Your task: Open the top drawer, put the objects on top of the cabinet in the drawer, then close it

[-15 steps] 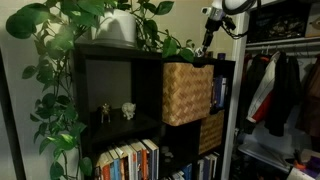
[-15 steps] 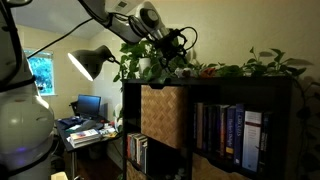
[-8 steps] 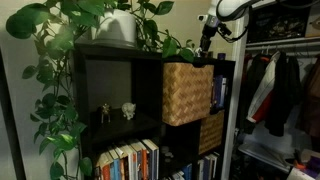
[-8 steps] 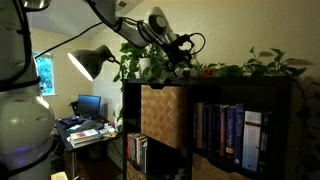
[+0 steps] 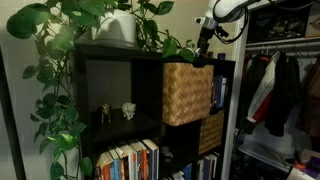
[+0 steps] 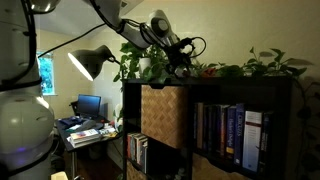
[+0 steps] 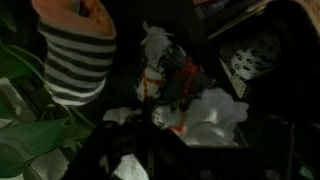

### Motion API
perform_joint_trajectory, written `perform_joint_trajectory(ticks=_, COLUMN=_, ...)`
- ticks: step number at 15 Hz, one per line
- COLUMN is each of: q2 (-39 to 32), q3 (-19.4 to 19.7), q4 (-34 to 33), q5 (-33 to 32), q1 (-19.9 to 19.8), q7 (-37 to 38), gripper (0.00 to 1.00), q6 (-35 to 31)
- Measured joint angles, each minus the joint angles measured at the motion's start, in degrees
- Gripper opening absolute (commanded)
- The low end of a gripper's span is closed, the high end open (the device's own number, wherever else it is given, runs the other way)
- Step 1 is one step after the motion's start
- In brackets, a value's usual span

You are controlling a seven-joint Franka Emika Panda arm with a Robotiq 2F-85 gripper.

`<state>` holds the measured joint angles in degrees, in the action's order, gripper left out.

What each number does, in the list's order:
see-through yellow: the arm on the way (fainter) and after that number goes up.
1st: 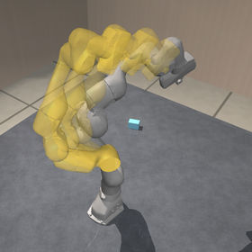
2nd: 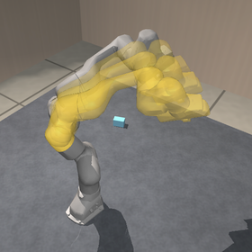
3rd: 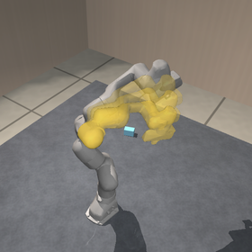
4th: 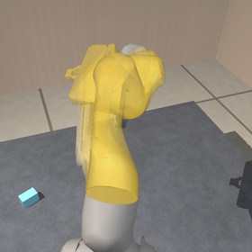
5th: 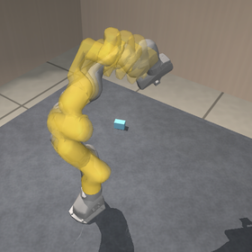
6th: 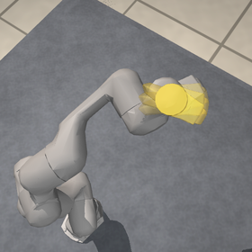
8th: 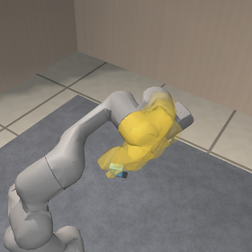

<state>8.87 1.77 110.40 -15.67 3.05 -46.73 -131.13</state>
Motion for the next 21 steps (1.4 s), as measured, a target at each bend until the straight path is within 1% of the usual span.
perform_joint_trajectory(ticks=6, q2=0.48, q3=-1.22, q4=0.00, q5=-0.07, q1=0.20, q7=-0.34, gripper=0.12, q6=3.80)
perform_joint_trajectory(ticks=7, q2=0.59, q3=-1.45, q4=0.00, q5=-0.20, q1=0.22, q7=-0.34, gripper=0.10, q6=4.34)
perform_joint_trajectory(ticks=8, q2=0.84, q3=-1.67, q4=0.00, q5=-0.49, q1=0.24, q7=-0.35, gripper=0.05, q6=4.70)
perform_joint_trajectory(ticks=10, q2=1.00, q3=-1.98, q4=-0.34, q5=-1.33, q1=0.25, q7=-0.35, gripper=0.03, q6=4.26)
perform_joint_trajectory(ticks=11, q2=1.00, q3=-2.18, q4=-0.51, q5=-1.86, q1=0.25, q7=-0.35, gripper=0.07, q6=4.15)
perform_joint_trajectory(ticks=17, q2=1.36, q3=-4.75, q4=-1.82, q5=-3.30, q1=0.74, q7=2.14, gripper=0.08, q6=4.94)
perform_joint_trajectory(ticks=21, q2=2.26, q3=-7.03, q4=-2.51, q5=-3.18, q1=1.55, q7=7.57, gripper=0.08, q6=10.94)
